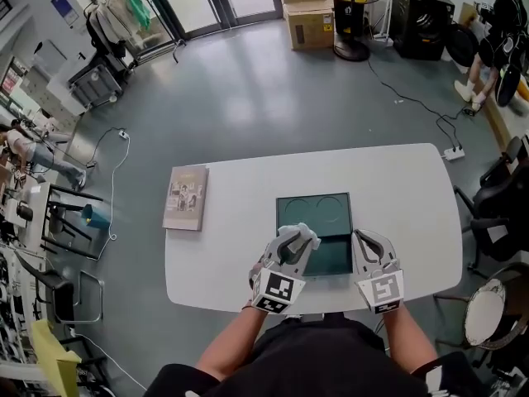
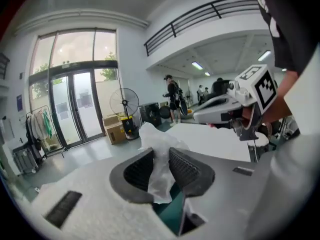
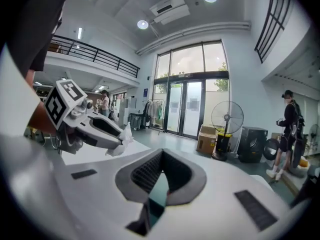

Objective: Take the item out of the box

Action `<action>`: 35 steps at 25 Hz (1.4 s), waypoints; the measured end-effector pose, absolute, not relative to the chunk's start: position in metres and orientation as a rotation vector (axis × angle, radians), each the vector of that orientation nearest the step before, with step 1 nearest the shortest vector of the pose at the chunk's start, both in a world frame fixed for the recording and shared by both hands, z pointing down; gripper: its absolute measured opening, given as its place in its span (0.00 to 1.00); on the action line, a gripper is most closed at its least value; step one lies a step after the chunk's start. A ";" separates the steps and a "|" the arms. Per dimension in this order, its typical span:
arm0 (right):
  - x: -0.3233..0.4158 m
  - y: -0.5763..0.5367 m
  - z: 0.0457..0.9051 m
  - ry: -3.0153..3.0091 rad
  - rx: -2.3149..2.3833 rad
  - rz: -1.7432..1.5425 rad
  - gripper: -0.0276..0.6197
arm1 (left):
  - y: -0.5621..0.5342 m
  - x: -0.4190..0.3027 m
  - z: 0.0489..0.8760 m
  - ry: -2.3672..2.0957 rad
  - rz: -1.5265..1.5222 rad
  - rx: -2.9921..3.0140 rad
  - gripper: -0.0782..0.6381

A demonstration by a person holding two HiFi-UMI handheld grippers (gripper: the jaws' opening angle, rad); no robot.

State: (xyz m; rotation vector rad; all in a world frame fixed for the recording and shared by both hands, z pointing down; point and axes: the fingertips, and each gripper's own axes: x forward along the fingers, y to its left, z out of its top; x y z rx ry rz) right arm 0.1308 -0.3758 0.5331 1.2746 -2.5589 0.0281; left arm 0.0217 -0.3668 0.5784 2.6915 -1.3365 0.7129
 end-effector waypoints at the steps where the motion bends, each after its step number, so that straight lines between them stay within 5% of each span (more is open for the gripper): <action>1: 0.131 -0.377 0.530 -2.560 1.286 0.013 0.05 | -0.366 0.019 0.571 -1.355 0.652 2.697 0.26; 17: 0.129 -0.376 0.477 -2.638 1.432 -0.013 0.05 | -0.362 -0.029 0.474 -1.616 0.109 2.622 0.26; 35: 0.111 -0.372 0.449 -2.662 1.432 -0.127 0.05 | -0.354 -0.048 0.473 -1.651 0.074 2.652 0.26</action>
